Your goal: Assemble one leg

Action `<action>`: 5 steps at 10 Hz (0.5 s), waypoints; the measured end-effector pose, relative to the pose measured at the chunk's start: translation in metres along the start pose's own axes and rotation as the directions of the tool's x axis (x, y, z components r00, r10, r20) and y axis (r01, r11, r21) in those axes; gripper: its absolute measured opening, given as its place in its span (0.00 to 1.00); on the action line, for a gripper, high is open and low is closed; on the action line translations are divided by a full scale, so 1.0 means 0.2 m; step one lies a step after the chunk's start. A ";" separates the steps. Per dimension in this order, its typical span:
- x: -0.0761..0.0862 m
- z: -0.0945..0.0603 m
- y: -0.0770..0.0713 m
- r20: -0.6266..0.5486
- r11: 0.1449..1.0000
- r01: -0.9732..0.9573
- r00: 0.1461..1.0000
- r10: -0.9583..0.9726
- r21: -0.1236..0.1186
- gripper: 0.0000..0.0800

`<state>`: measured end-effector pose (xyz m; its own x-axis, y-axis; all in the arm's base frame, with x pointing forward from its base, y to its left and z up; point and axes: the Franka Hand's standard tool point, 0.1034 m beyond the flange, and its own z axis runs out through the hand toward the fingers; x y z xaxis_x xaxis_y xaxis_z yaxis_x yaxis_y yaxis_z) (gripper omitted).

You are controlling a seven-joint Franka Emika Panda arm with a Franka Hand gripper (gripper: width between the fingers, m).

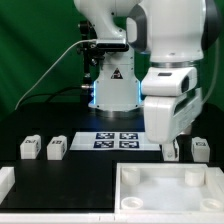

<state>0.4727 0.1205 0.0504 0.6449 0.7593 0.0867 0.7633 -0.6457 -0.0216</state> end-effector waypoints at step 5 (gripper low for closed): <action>0.01 0.02 -0.06 -0.011 0.890 -0.454 0.890 0.455 0.031 0.81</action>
Offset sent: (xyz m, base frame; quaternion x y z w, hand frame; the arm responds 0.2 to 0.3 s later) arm 0.0000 0.0000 0.0000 0.0000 0.0000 0.2667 0.9638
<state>0.4650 0.1302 0.0469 0.9210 0.3816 0.0781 0.3877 -0.9174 -0.0899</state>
